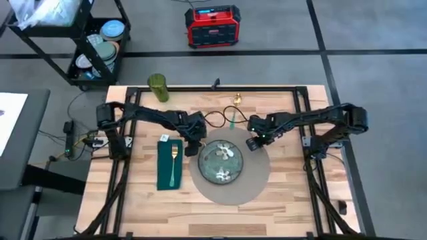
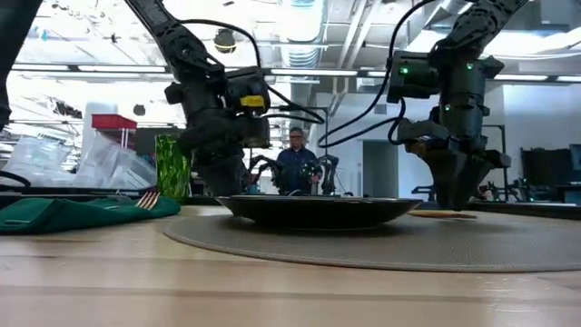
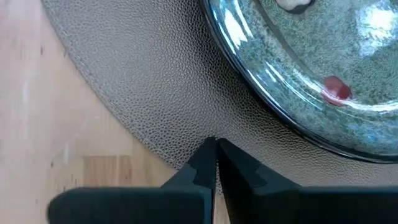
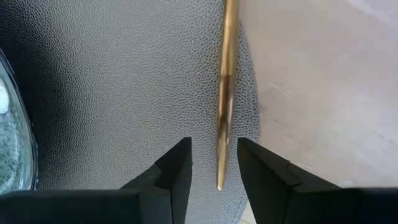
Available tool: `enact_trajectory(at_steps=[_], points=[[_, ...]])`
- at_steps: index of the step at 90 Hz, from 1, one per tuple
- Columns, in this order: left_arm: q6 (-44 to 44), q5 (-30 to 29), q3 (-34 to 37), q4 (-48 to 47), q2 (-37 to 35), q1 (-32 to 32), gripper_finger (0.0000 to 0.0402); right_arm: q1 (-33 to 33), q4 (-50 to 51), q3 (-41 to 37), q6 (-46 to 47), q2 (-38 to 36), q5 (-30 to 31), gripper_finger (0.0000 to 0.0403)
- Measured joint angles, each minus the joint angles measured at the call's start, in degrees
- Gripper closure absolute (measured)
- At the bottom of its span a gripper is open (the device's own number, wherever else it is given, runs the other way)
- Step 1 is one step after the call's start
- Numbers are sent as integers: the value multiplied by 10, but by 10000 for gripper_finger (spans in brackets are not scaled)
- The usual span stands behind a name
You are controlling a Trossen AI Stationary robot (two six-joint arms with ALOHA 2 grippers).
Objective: Set table place
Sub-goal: Put the golden knife on the gray table mat
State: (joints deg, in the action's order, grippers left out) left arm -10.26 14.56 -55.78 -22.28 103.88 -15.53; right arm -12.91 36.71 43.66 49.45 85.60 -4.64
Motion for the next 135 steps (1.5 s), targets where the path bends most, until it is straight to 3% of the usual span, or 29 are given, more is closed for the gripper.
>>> enact_trajectory(at_steps=[27,49,64,88,135], points=[[24,-12,1,-8,1,2,402,0,8,1,-13,32,-5,294],[32,-12,2,-13,1,1,402,5,22,24,-58,111,-96,317],[45,-11,2,-9,1,0,402,4,39,43,-92,114,-85,389],[70,-12,2,-5,1,0,402,15,65,67,-105,102,-76,402],[171,-13,3,32,3,-2,402,129,87,86,95,34,-157,402]])
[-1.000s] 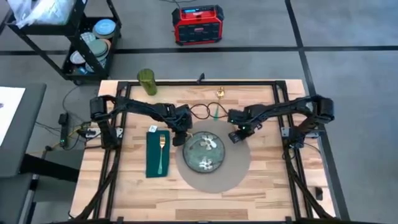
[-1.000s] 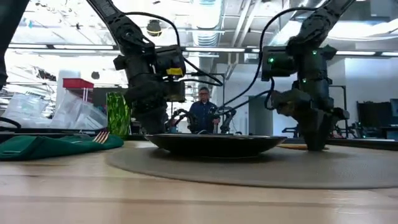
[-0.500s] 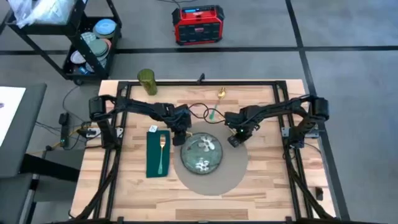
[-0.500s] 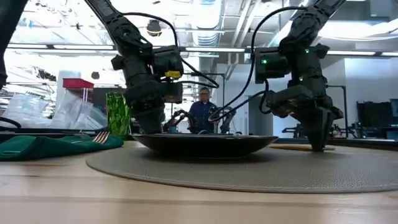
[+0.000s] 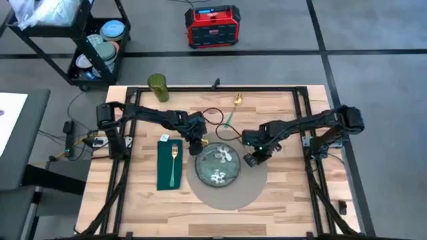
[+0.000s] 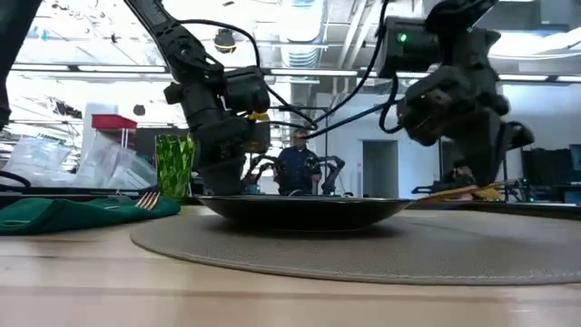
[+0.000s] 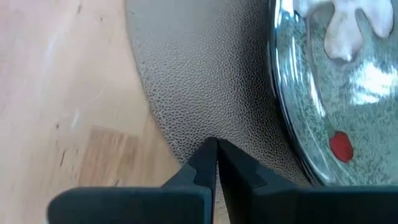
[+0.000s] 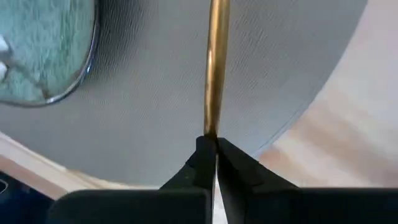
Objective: Set table place
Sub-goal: Put the golden knife on the gray table mat
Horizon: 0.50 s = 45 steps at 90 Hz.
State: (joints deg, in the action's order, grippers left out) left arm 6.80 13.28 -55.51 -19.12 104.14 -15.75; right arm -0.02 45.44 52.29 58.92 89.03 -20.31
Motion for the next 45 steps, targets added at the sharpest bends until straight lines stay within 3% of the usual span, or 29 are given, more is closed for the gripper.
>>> enact_trajectory(at_steps=[30,35,45], points=[[60,-1,-15,28,3,0,402,44,-78,-16,12,14,-94,403],[68,-2,-18,34,4,0,402,50,-89,-19,12,16,-86,403],[78,-2,-19,37,4,0,402,62,-44,-20,27,11,-11,403]])
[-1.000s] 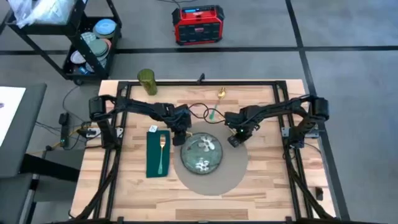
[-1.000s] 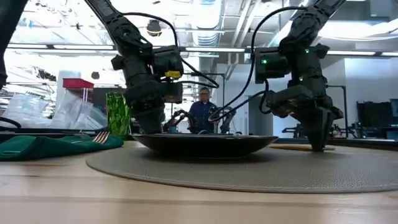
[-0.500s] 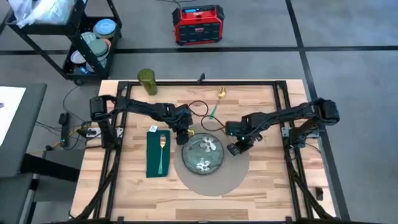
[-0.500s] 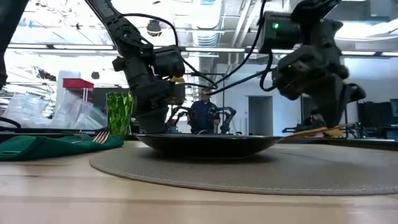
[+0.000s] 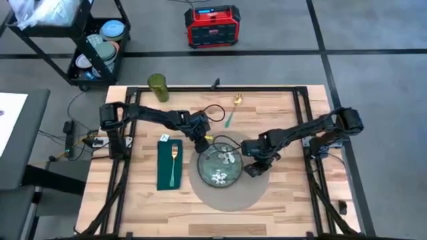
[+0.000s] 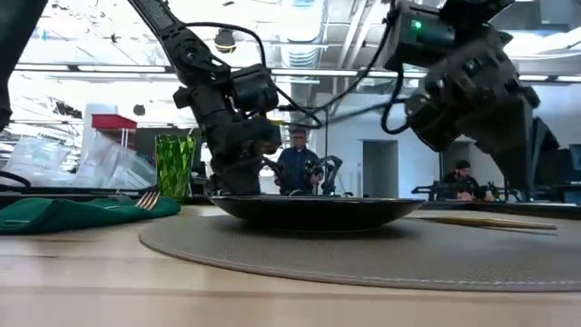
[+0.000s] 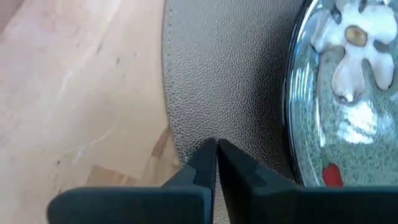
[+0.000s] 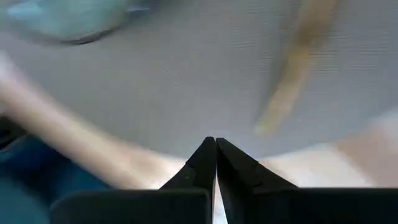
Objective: Set table place
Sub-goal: Put the golden knife on the gray table mat
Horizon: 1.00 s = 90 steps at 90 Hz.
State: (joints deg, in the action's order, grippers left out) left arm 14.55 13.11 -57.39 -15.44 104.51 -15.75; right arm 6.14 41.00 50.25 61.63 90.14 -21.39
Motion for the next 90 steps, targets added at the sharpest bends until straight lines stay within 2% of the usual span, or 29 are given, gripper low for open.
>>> enact_trajectory(at_steps=[5,14,36,55,77,90], points=[[1,0,0,0,0,0,402,4,19,1,8,-1,27,403],[4,-1,0,1,-1,0,402,12,46,0,6,-1,35,403],[21,-4,-1,2,-2,0,402,41,-38,-44,28,2,35,403],[27,-4,-2,3,-2,0,402,55,-39,-73,53,1,50,403],[38,-4,-2,3,-3,0,402,53,-67,-74,27,1,51,403],[43,-3,-2,4,-3,0,402,39,-76,-74,-42,1,52,403]])
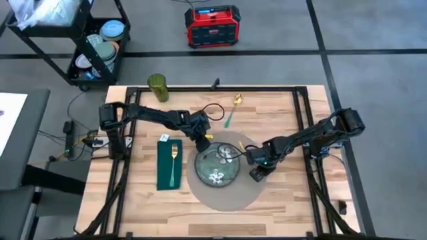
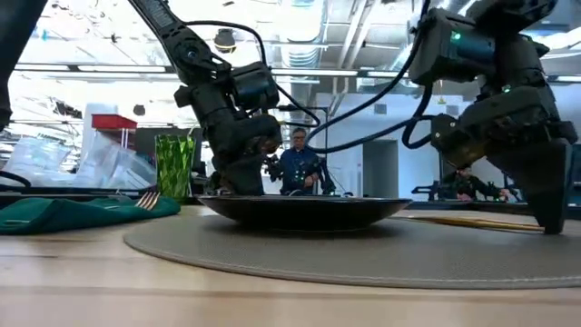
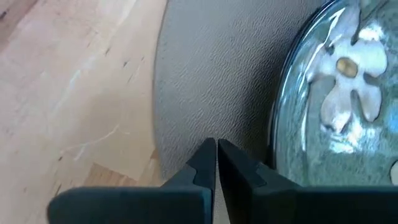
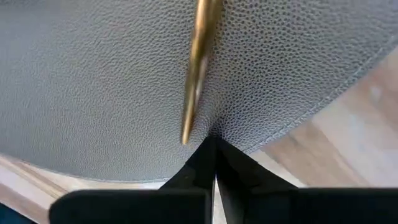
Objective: Set table place
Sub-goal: Put the golden knife on the gray table mat
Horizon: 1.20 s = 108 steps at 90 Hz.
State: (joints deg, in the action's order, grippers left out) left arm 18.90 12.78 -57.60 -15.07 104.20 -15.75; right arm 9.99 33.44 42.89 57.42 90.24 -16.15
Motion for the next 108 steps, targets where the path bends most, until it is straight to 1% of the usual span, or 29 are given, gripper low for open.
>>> enact_trajectory(at_steps=[14,30,51,64,84,108], points=[[5,0,0,0,0,0,402,-18,-1,0,-96,0,1,403],[20,0,0,4,0,0,402,-23,-2,0,-142,0,0,403],[50,1,0,31,-1,0,402,-26,-22,0,-222,0,1,403],[58,1,0,30,-1,0,402,-29,-31,0,-270,0,1,403],[61,1,0,31,-1,0,402,-34,-33,0,-300,0,-2,403],[63,1,0,31,-1,0,402,-34,-58,0,-341,0,-3,403]])
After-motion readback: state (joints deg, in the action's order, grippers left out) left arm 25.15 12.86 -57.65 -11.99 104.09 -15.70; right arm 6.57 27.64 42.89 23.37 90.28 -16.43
